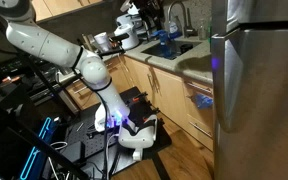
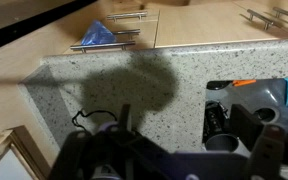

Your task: Press the lever down on the toaster

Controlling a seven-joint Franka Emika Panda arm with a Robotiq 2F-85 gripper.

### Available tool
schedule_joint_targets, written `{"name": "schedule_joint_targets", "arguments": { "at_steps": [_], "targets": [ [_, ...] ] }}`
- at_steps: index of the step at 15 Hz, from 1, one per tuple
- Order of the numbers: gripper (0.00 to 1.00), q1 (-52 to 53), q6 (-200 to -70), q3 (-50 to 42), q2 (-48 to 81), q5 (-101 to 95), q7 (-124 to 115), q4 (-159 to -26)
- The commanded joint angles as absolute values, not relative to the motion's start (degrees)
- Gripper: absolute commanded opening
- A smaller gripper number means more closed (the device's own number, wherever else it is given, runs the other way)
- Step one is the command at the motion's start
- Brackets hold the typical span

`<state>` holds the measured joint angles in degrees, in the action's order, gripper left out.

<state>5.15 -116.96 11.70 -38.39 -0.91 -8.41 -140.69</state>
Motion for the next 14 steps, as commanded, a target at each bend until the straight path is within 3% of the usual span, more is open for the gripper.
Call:
{"name": "schedule_joint_targets", "arguments": {
  "at_steps": [1, 14],
  "targets": [
    [1.00, 5.65, -116.85, 11.31, -38.29, -1.25, -8.70, -140.58],
    [1.00, -0.82, -125.79, 13.97, -32.45, -14.19, -18.00, -138.17]
  ]
}}
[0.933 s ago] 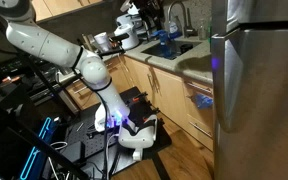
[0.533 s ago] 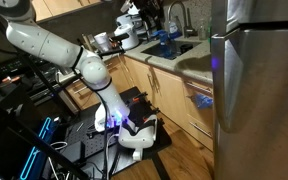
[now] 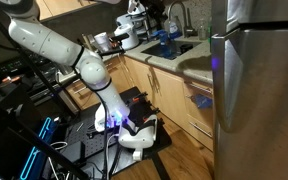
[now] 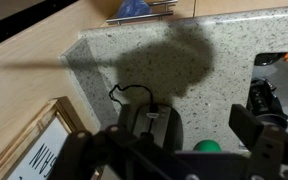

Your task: Press the lever down on the toaster

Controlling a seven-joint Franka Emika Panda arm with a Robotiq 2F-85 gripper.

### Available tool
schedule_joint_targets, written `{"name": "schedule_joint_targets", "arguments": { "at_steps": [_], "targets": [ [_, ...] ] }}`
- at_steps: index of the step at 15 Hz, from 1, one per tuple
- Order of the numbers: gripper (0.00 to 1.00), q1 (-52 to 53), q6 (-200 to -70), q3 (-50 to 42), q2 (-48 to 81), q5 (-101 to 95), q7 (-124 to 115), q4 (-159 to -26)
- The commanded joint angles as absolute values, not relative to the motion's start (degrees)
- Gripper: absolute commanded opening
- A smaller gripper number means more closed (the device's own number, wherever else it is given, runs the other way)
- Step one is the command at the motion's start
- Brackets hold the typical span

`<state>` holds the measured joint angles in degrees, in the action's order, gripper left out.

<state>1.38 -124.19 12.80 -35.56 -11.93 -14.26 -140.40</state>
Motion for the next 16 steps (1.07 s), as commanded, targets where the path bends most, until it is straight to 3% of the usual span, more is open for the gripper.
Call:
{"name": "schedule_joint_targets", "arguments": {
  "at_steps": [1, 9, 16],
  "targets": [
    [1.00, -0.72, -125.36, 14.01, -31.89, -14.27, -18.54, -137.72],
    [1.00, 0.27, -125.30, 13.15, -31.89, -14.08, -17.96, -138.53],
    [1.00, -4.82, -128.30, 12.52, -20.44, -18.38, -21.59, -129.78]
  ]
}}
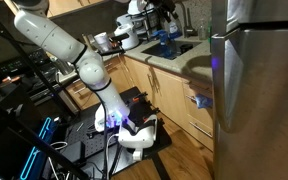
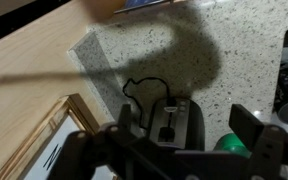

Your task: Press the lever down on the toaster

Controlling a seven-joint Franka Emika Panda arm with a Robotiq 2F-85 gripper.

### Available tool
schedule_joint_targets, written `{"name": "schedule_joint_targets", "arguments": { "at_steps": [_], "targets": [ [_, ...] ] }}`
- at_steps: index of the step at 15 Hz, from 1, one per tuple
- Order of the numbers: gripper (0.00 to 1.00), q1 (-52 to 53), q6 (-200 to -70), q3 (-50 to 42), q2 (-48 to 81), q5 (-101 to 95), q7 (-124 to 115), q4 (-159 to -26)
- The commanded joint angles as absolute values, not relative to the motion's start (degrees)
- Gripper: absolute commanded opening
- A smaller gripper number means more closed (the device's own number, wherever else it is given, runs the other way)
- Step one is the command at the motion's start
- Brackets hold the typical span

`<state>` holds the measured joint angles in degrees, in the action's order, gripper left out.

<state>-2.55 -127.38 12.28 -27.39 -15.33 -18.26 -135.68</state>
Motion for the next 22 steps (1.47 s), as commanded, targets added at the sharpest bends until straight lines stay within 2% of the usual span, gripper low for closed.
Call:
{"name": "schedule_joint_targets", "arguments": {
  "at_steps": [1, 3, 4, 11, 20, 21, 22],
  "targets": [
    [1.00, -5.28, -128.40, 12.68, -18.89, -19.59, -22.52, -128.17],
    [1.00, -4.58, -126.12, 12.05, -15.89, -20.61, -21.61, -125.05],
    [1.00, -3.66, -127.73, 11.03, -19.49, -19.91, -21.31, -129.16],
    [1.00, -3.17, -127.87, 10.57, -15.79, -20.15, -21.24, -126.26],
    [1.00, -2.68, -127.22, 9.80, -6.89, -23.40, -23.25, -118.38],
    [0.92, -2.42, -126.98, 9.73, -5.98, -24.07, -23.52, -117.50],
    [0.72, -2.13, -126.91, 9.61, -5.21, -24.69, -23.85, -116.77]
  ]
}}
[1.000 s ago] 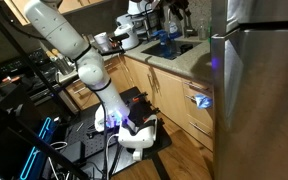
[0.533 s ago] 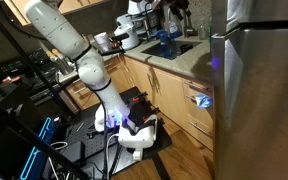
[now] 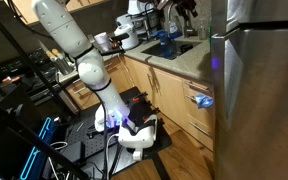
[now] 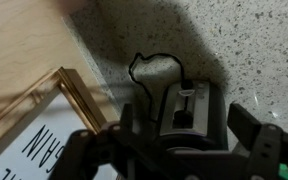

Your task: Press the lever down on the toaster

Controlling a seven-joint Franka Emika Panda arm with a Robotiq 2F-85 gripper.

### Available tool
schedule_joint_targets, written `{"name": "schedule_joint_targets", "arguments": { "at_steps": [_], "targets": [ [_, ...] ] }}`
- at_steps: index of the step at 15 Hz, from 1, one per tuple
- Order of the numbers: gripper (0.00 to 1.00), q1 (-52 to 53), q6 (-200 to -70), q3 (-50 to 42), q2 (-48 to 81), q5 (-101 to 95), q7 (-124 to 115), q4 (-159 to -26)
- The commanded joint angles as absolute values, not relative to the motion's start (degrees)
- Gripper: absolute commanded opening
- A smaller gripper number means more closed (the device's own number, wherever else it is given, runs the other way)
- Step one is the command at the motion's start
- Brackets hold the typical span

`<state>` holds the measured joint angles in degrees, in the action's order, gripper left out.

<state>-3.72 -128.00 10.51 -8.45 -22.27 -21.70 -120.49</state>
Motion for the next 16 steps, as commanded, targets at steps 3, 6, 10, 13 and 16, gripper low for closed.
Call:
{"name": "schedule_joint_targets", "arguments": {
  "at_steps": [3, 6, 10, 13, 16],
  "targets": [
    [0.49, -1.11, -126.90, 8.94, -3.29, -25.58, -23.73, -114.82],
    [0.27, -0.44, -127.29, 7.63, -1.89, -25.57, -23.41, -113.53],
    [0.01, -0.58, -129.32, 5.22, 0.10, -25.38, -23.42, -112.90],
    [0.00, -0.41, -130.68, 3.63, 2.55, -25.71, -24.05, -111.21],
    [0.00, 0.52, -133.01, 2.93, 3.20, -25.95, -23.73, -110.40]
  ]
}}
